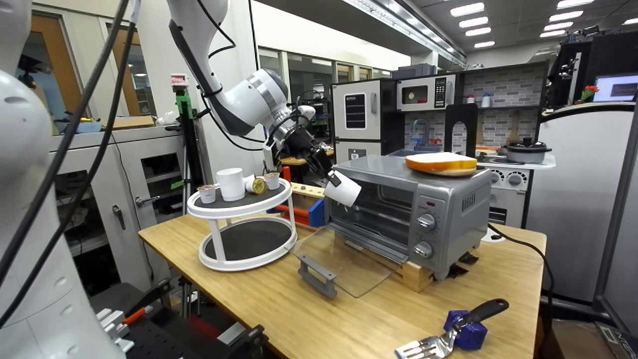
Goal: Open the oven door, place the mug on the right inside the oven
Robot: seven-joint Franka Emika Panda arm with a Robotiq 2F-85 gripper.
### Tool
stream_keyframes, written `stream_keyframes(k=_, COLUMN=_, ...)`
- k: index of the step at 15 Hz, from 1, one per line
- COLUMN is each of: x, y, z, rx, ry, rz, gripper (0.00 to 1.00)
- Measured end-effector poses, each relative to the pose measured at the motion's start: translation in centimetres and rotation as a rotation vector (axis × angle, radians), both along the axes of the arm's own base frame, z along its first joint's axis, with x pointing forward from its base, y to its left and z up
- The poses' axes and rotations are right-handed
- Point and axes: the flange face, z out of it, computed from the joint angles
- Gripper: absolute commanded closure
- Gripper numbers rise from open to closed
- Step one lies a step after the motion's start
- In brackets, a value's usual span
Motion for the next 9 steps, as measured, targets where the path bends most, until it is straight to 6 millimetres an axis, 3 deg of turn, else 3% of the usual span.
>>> stream_keyframes(k=5, x=0.7, y=-1.0, z=-0.9, rx=0.0, ry=0.017, rz=-0.013, gripper=0.99)
stream_keyframes(k=9, x=1.1, y=-1.8, z=-3.1, rx=0.011, ry=0.046, rz=-0.037, gripper=0.99)
